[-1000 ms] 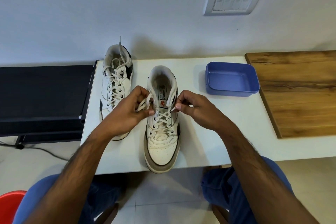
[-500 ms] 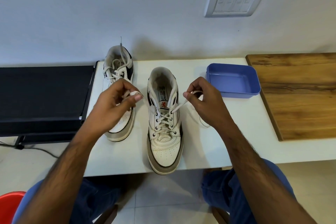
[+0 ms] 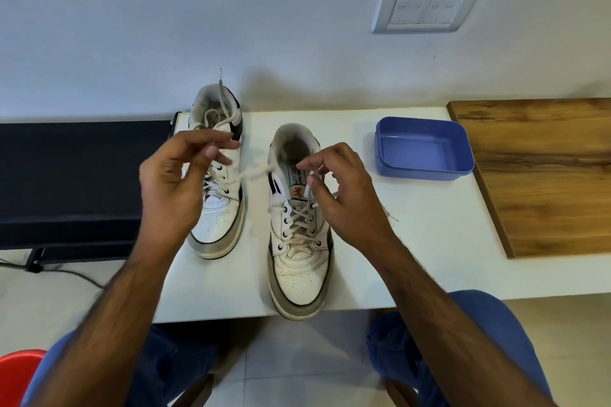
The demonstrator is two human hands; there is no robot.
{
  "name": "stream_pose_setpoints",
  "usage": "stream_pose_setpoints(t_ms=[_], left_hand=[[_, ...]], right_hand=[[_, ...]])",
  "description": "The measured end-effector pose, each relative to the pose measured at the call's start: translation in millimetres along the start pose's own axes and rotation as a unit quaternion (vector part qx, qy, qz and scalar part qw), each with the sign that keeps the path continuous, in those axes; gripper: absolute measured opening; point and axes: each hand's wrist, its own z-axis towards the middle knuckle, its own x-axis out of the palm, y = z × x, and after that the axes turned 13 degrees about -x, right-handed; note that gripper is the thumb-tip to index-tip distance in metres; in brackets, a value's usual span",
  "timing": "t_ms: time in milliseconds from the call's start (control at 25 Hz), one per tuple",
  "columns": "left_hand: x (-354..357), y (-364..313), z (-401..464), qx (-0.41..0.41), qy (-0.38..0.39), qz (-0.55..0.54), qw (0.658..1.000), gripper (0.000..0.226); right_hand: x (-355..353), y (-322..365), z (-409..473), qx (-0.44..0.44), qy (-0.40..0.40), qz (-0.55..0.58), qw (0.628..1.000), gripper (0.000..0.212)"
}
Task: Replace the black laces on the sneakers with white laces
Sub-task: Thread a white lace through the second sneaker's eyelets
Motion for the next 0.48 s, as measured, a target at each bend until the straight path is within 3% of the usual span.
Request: stream_pose_setpoints(t_ms=[200,480], left_hand=[[33,-3,-17,-0.028,0.123,0.078,0.989,0.031],[51,3,-23,0.037,0.075,0.154,0.984,0.011]], right_hand=[[-2,3,2,0.021,-0.006,0.069,0.997,0.022],[-8,6,4,0.048,0.015,0.182,0.982,0.014]])
